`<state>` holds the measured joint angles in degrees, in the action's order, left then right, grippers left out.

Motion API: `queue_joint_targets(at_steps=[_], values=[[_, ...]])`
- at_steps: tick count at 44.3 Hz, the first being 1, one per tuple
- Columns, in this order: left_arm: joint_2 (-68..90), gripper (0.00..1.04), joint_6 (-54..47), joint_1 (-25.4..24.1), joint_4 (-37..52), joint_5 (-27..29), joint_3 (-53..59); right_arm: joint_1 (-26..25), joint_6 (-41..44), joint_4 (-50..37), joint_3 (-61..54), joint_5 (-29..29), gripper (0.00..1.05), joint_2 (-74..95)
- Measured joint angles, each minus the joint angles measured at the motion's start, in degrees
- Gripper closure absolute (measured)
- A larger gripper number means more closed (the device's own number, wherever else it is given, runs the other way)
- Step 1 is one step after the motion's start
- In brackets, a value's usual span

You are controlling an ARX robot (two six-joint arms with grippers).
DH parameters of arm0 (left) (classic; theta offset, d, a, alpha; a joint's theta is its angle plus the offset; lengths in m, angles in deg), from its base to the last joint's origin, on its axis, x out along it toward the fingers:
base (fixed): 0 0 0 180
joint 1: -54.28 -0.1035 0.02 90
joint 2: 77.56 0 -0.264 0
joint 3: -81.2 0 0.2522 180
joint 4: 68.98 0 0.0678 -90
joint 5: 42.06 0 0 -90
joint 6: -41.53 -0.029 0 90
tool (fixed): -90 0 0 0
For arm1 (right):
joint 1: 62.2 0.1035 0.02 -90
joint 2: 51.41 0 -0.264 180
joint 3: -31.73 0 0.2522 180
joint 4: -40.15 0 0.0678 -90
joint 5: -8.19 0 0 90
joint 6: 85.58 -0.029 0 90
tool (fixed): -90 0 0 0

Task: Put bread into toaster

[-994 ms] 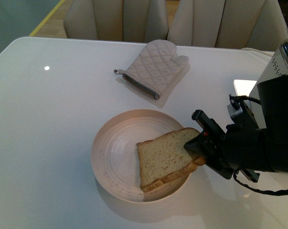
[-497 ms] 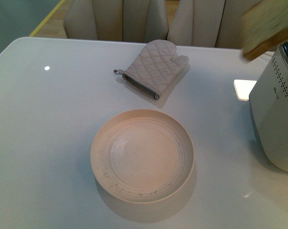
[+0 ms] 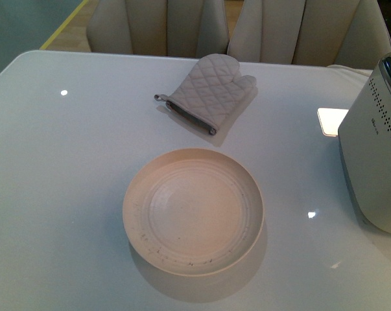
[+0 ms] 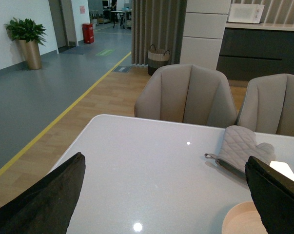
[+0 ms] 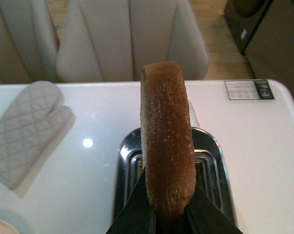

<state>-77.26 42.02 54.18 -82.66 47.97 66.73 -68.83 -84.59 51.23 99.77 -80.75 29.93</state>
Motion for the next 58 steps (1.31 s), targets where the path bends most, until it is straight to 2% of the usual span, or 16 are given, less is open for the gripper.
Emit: queue_joint_targets(at_steps=[17, 58], values=[[0.0, 0.07, 0.0, 0.0, 0.0, 0.0, 0.0, -0.5, 1.0, 5.4, 1.0, 0.9, 1.01, 2.1], [0.0, 0.07, 0.0, 0.0, 0.0, 0.0, 0.0, 0.1, -0.4, 5.1, -1.6, 3.4, 1.01, 5.2]])
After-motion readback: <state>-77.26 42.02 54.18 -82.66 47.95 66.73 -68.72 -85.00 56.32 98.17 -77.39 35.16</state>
